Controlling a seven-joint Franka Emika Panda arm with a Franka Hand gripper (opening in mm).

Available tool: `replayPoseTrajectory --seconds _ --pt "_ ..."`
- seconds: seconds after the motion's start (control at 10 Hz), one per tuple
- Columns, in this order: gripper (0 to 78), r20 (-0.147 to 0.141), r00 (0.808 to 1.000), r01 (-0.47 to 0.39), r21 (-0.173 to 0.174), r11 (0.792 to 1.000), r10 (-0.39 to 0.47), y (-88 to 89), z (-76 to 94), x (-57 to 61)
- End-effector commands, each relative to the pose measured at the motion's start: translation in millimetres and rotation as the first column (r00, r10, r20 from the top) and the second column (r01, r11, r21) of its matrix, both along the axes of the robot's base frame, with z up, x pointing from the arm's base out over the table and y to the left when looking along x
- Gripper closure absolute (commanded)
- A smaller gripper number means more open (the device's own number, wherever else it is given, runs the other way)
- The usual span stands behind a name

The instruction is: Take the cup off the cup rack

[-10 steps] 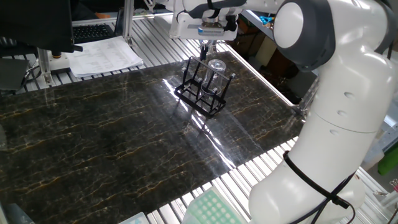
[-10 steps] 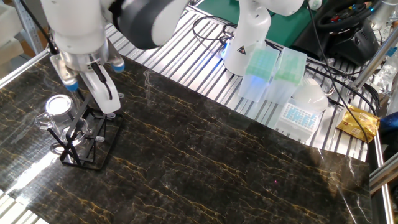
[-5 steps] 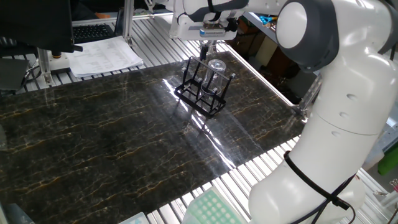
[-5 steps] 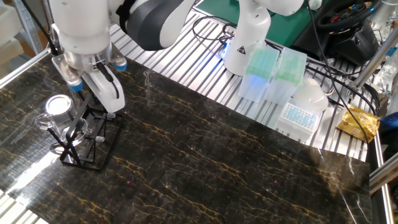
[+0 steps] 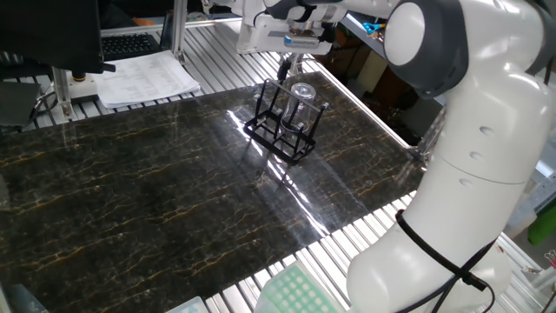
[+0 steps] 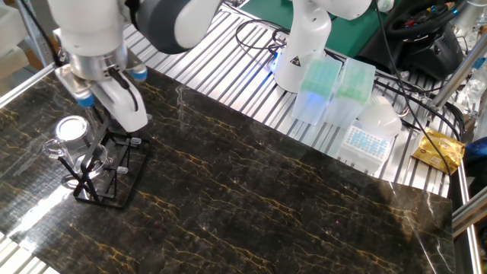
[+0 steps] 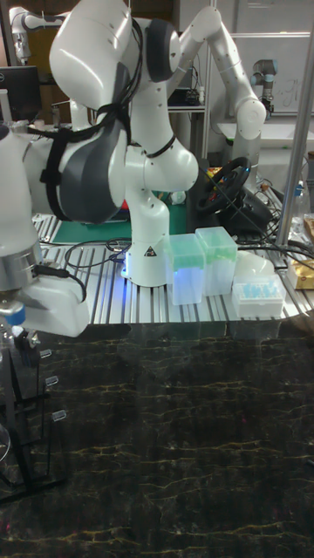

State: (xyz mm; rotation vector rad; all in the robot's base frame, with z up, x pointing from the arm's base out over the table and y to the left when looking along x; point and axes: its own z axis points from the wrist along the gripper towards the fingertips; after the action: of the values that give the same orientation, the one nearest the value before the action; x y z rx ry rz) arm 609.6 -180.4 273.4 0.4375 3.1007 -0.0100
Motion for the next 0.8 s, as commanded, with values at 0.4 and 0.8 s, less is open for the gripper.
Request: replayPoseTrajectory --seconds 0.4,0.8 --pt "77.6 -0.025 0.998 -0.059 -0.029 0.998 0.058 -46.9 11.0 42.9" --pt "77.6 -0.048 0.998 -0.038 -0.091 0.995 0.034 -75.7 6.6 51.4"
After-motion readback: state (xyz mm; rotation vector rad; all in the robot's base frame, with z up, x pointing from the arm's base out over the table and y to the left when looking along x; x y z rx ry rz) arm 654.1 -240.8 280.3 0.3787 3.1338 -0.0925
